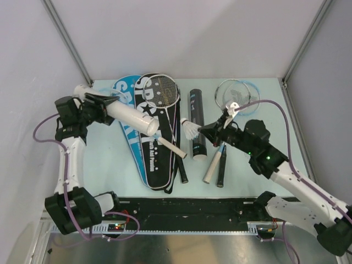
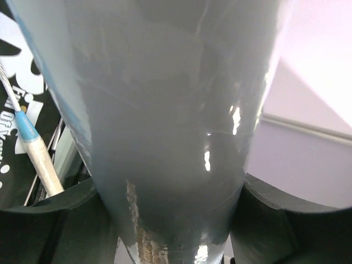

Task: Pack up the badminton gear
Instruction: Place the shuttlecock at the shuttle tube.

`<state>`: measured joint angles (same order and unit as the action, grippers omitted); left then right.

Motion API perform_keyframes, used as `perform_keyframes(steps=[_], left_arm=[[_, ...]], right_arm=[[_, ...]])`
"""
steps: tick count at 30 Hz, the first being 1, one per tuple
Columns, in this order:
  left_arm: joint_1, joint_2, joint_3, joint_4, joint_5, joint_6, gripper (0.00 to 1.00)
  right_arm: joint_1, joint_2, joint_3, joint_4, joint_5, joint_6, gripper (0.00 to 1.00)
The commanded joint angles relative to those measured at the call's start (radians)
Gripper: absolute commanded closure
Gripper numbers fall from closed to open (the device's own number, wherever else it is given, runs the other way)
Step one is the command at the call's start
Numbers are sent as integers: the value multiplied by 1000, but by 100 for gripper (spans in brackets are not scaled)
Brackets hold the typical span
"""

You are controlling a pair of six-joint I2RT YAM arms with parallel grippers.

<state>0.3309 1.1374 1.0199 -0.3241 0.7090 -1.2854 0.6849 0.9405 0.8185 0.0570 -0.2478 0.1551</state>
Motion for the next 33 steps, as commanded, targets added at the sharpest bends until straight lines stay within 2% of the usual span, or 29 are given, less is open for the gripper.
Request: perform_keyframes(steps=[1,7,12,20,27,33], left_arm=[[-84,51,10,50,80,62,68],[-141,90,19,51,61,78,69],[-144,80,21,53,50,74,69],[-163,35,-32,62,32,62,69],[-171,-2,-75,66,32,58,70],[-177,-34,-103,70,9,39,71]], right_arm=[[11,-102,-24,-48,-179,-20,100],[61,-110,-25,-6,-198,36,100],[129,-34,-16,97,-195,87,100],[197,108,59,154,-122,133,100],[228,219,132,200,-13,172,100],[283,316,207,215,156,187,100]])
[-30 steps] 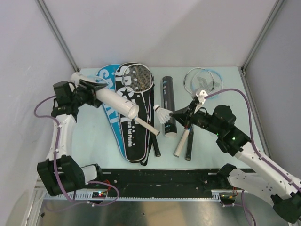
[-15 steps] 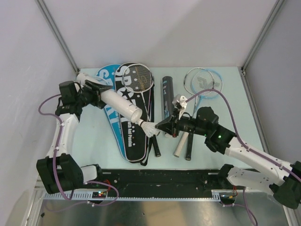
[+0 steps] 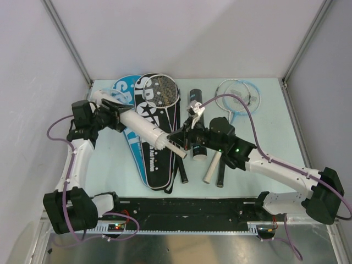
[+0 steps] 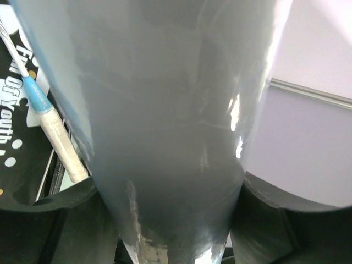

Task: Pack up the badminton gear
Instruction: Place the shuttlecock at the shuttle tube.

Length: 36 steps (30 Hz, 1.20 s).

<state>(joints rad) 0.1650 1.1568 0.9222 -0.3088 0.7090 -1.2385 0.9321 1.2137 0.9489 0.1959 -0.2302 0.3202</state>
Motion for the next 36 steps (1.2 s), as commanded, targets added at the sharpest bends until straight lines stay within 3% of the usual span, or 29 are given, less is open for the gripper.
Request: perform_keyframes(steps=[1,16,20,29,32,36], left_arm=[[-11,-60,-11,55,5,-13,71],[-15,-143,-90,85,-50,-118,72],[-14,-139,-84,88,-71,-107,72],[-12,-108,-61,99,-88,-84,73],[-9,-107,-49,100,-90,-65,73],[-6,-113,-45,101,-103,-33,73]], right_arm=[[45,60,82,89,160,24,100],[85,184,120,192,399,81,100],[84,147,122,114,400,81,87],[76,-48,120,-242,352,80,41],[63,-116,120,-357,288,116,34],[23,-189,120,-495,296,220,33]])
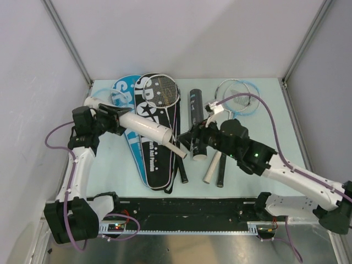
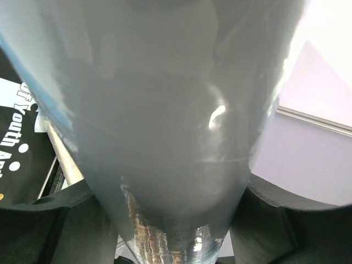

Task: Pack up the badminton gear
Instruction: Close the lid on the shuttle tube.

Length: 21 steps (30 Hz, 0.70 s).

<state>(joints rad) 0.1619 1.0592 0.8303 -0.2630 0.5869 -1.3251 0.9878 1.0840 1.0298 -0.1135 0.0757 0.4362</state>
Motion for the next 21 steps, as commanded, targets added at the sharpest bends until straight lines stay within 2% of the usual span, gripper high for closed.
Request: perform_keyframes(steps=[1,5,8,10,16,21], left_arm=[[-3,-17,45,56,16,62,72],[-4,-39,35,55,-11,132,72],[-2,-72,17,56,-34,191,72],[-3,-86,11,56,-41,230,72],[-11,-130,14,56,-66,369,72],[-33,-155,-18,57,-88,412,71]], right_arm=[[-57,-72,39,-228,17,130,33],[-214,-104,28,-405,88,259,35],[-346,-109,-7,-538,224,335,42],[-443,-110,-47,-596,250,354,47],[-724,-69,-193,-565,182,269,52],[-858,75,-225,-489,72,121,55]])
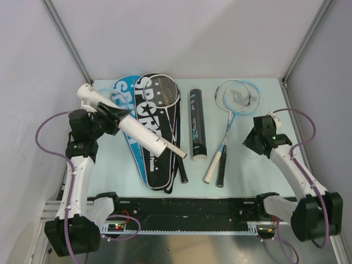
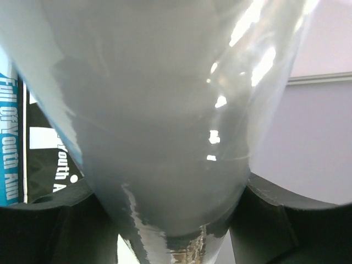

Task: Pack up the badminton gear
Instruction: Close the lid on the shuttle tube.

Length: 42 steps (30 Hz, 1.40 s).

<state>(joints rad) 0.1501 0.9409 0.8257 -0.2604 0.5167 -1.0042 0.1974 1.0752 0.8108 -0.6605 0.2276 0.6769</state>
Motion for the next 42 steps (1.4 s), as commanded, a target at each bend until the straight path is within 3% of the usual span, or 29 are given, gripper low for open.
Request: perform_keyframes(steps=[1,10,14,23,28,34,42], left_arm=[[-22,-37,-18,55,-18,97,71],[-24,-34,-13,55,16,109,71],[-22,-32,-17,55,20,106,71],[-15,-38,-21,56,14,99,71],[-15,-41,-32,56,15,21,70],[-16,-36,-66,58,57,-152,70],[-15,-109,-116,59,18,-361,69]], right_arm=[[-79,119,-7,83,-102,-145,56],[-129,424,49,155,-200,-276,58],[-129,486,64,152,-194,-293,61],[-130,530,65,127,-190,-295,83],[-118,446,65,98,-131,-310,98],[-61,273,64,107,-179,-348,100],[81,-22,29,241,-246,-414,100]])
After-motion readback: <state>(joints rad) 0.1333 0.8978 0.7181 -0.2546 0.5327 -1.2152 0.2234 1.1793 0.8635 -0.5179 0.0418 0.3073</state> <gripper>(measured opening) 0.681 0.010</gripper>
